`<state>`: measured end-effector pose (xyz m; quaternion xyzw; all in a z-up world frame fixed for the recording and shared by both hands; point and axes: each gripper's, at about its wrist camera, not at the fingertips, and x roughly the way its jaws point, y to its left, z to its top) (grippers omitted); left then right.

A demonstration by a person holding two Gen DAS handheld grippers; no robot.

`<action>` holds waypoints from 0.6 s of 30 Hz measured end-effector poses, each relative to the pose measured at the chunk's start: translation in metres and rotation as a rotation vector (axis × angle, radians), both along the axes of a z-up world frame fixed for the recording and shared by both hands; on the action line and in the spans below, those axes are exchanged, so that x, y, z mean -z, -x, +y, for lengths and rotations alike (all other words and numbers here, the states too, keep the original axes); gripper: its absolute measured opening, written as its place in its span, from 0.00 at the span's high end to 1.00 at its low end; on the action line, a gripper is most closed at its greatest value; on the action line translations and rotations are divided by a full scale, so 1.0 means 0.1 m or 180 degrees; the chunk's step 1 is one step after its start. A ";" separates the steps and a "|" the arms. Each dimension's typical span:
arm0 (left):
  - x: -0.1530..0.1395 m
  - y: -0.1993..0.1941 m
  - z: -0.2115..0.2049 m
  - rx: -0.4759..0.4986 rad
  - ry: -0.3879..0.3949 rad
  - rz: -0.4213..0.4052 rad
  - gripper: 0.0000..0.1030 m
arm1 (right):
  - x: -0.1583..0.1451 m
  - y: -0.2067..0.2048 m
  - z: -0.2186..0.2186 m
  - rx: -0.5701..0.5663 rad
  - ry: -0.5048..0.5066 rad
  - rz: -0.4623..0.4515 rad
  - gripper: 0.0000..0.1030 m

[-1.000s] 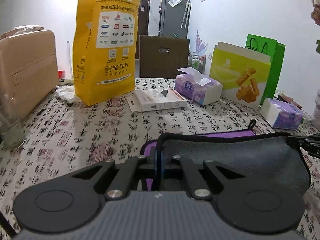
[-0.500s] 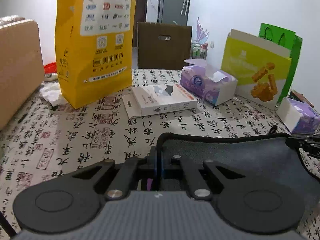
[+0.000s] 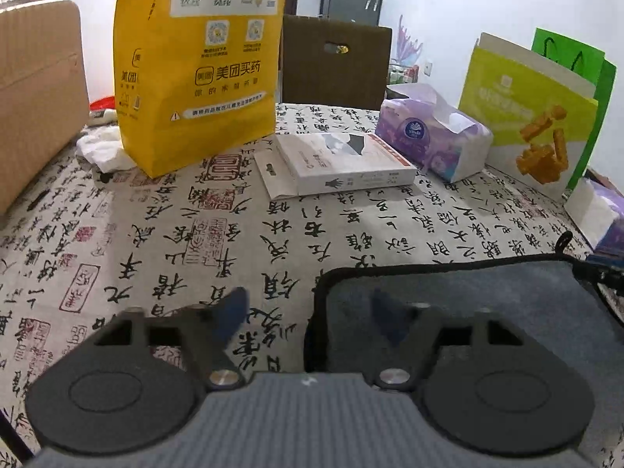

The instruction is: Fold towel

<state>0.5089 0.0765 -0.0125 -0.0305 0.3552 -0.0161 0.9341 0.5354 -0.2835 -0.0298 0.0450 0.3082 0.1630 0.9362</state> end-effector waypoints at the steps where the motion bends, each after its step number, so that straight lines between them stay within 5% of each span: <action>1: 0.00 0.00 -0.01 0.0022 0.0007 0.0006 0.19 | 0.00 0.00 -0.01 0.0013 -0.0001 0.0000 0.39; 4: -0.01 0.02 -0.02 0.0053 0.0013 0.0013 0.06 | -0.01 0.02 0.01 0.0027 0.0024 -0.0005 0.27; 9: -0.07 0.13 -0.01 0.0013 0.0022 0.0057 0.05 | -0.04 0.10 0.04 0.0043 0.0112 -0.0039 0.16; 18: -0.28 0.54 0.06 -0.0076 0.0033 0.0062 0.04 | -0.19 0.42 -0.04 0.0188 0.0215 -0.0004 0.14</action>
